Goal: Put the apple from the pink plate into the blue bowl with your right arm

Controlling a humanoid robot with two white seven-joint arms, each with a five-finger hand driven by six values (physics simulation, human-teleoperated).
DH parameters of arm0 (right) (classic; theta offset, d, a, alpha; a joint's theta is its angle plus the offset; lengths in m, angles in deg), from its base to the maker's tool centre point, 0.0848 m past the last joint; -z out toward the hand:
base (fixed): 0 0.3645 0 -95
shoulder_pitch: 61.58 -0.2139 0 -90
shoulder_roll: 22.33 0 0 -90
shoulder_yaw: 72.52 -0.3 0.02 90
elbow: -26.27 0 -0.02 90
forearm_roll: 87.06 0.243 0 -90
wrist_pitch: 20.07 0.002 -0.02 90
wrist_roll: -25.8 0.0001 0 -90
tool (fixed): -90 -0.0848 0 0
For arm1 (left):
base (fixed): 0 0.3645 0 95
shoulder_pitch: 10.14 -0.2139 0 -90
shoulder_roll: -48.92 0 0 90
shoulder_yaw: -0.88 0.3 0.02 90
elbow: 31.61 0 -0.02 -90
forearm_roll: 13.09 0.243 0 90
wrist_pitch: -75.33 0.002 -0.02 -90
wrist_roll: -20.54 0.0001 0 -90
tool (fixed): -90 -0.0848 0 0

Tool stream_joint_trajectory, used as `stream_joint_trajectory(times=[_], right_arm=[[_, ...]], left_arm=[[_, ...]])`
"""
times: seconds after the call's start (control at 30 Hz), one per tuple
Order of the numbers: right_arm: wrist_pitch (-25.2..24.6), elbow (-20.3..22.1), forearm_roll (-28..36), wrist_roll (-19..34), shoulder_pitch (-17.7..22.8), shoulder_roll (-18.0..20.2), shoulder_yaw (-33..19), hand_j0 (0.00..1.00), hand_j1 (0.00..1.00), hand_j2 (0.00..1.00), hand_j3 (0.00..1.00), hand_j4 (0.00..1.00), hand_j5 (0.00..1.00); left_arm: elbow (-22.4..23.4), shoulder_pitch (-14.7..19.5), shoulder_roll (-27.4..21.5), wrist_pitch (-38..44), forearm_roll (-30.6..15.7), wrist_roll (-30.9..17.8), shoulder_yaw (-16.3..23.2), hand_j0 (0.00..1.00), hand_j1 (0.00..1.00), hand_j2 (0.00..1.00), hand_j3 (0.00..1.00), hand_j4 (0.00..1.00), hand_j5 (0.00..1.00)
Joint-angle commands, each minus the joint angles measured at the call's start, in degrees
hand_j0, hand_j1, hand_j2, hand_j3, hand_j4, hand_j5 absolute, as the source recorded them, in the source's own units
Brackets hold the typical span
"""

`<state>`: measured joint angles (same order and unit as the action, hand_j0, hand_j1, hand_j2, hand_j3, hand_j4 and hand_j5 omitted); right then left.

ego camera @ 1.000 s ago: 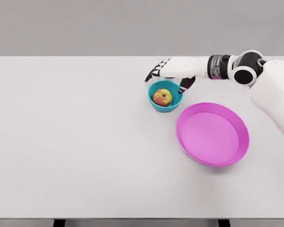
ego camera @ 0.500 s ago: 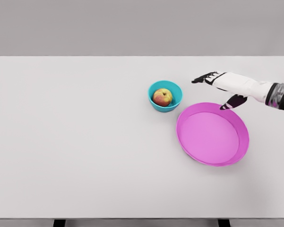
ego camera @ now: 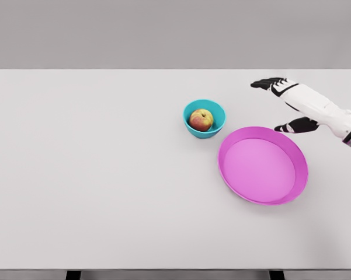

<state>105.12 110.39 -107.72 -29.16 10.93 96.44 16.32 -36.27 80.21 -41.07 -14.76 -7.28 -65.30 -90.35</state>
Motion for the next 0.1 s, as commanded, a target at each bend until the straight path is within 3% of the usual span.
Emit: stream_joint_trajectory(times=[0.0, 0.07], right_arm=[[-0.2, 0.2, 0.4, 0.0, 0.0, 0.1, -0.9, 1.00, 1.00, 1.00, 1.00, 1.00, 1.00], [-0.2, 0.0, 0.4, 0.0, 0.1, 0.3, -1.1, 1.00, 1.00, 1.00, 1.00, 1.00, 1.00]], left_arm=[[0.0, 0.1, 0.0, -0.1, 0.1, 0.1, 0.1, 1.00, 1.00, 1.00, 1.00, 1.00, 1.00], [-0.1, 0.3, 0.0, -0.2, 0.1, 0.1, 0.1, 1.00, 1.00, 1.00, 1.00, 1.00, 1.00]])
